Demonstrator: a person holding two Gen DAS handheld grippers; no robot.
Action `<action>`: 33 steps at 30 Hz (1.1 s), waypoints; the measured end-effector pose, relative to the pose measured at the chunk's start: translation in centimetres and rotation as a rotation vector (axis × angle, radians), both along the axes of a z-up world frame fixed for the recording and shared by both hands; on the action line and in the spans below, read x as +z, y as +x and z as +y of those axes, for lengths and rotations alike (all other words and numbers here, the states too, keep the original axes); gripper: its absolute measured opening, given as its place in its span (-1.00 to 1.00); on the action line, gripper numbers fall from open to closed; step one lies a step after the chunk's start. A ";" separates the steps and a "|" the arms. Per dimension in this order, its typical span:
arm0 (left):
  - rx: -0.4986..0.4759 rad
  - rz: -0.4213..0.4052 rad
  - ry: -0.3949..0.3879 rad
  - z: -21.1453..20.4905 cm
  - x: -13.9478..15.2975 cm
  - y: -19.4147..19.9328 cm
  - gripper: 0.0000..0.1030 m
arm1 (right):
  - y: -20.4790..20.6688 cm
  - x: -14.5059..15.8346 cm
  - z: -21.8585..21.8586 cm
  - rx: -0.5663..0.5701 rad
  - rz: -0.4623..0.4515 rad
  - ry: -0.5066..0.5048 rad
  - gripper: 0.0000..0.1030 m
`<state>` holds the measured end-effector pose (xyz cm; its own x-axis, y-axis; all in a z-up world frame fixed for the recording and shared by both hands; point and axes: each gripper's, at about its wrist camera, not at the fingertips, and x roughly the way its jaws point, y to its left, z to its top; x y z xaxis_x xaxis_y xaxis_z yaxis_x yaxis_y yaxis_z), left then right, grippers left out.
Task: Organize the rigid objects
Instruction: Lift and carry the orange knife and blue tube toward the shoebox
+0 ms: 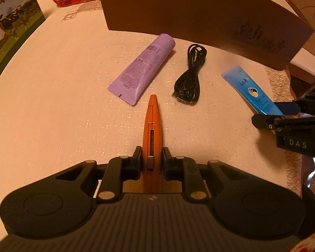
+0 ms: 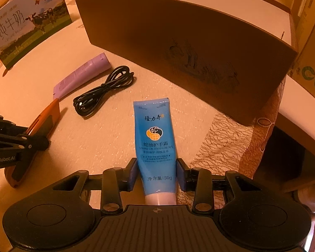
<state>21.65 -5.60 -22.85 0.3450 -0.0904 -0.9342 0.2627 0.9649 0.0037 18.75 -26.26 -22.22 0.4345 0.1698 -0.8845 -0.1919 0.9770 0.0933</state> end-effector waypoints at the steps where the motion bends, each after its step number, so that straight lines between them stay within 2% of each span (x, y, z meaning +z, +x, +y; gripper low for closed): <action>1: 0.002 -0.002 0.004 -0.1 0.0 0.0 -0.70 | 0.0 0.0 0.0 0.003 -0.002 -0.001 -0.32; 11: 0.020 0.000 0.017 -0.1 0.2 -0.1 -0.71 | -0.4 0.1 0.0 0.004 -0.009 -0.003 -0.34; 22: 0.016 -0.008 0.006 0.2 1.0 -0.8 -0.71 | -0.7 0.8 -0.2 0.002 0.004 0.044 -0.35; 33: 0.034 -0.077 -0.025 0.4 4.2 -0.7 -0.71 | -1.5 3.8 0.5 0.007 -0.042 0.127 -0.36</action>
